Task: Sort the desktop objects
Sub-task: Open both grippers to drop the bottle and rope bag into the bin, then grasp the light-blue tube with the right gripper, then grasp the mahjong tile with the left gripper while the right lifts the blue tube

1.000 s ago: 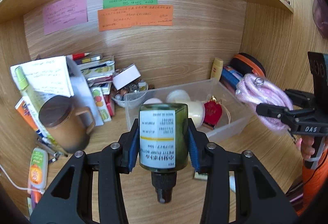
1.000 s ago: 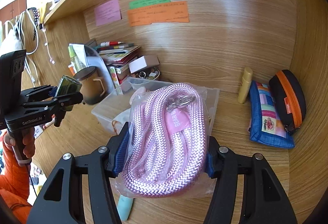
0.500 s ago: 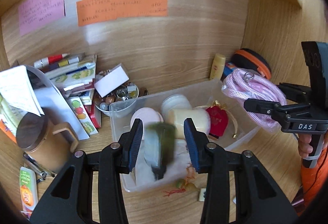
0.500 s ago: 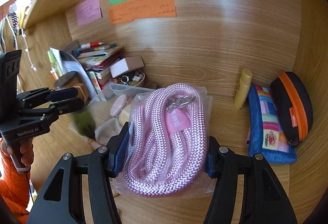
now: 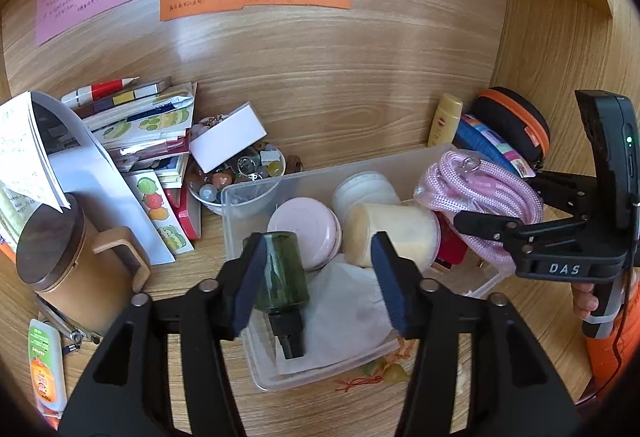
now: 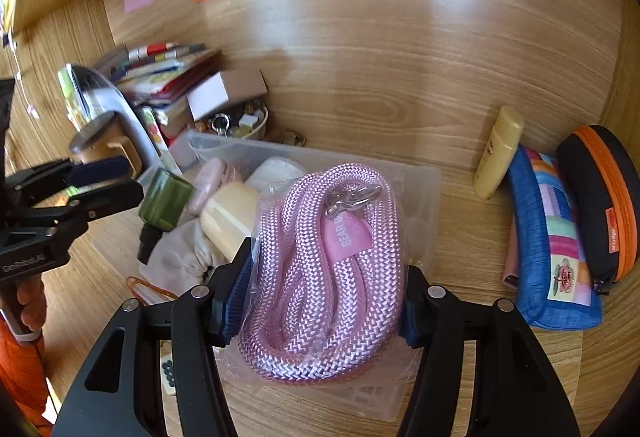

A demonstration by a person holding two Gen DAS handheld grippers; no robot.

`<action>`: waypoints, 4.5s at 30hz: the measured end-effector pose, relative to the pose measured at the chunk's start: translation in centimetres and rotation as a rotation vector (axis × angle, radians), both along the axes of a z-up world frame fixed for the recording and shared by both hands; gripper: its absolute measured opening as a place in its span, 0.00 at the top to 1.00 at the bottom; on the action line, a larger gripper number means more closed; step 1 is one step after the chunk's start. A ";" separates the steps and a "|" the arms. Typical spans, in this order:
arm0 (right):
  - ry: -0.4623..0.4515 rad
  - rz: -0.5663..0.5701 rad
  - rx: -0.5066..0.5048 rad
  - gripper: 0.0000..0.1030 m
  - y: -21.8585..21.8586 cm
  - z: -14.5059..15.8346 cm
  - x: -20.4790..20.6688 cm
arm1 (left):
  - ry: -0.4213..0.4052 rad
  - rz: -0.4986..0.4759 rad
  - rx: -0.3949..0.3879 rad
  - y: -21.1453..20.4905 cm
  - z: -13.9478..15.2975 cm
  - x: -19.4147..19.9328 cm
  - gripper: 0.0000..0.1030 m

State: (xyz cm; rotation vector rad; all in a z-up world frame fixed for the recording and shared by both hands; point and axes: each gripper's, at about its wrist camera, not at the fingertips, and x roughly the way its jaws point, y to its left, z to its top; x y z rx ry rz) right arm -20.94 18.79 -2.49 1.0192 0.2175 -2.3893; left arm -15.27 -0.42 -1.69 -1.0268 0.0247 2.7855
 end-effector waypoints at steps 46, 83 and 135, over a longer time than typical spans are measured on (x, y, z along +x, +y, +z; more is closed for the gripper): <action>0.260 -0.006 0.199 0.11 -1.1 2.5 10.3 | 0.098 0.067 -0.108 1.7 1.6 8.4 0.04; -0.020 0.161 0.103 0.75 0.5 -7.1 17.5 | -0.217 -0.008 -0.015 4.8 -8.4 8.9 0.04; 0.087 0.064 -0.072 0.78 4.6 -0.7 12.9 | -0.088 0.052 -0.048 4.7 -5.6 8.9 0.68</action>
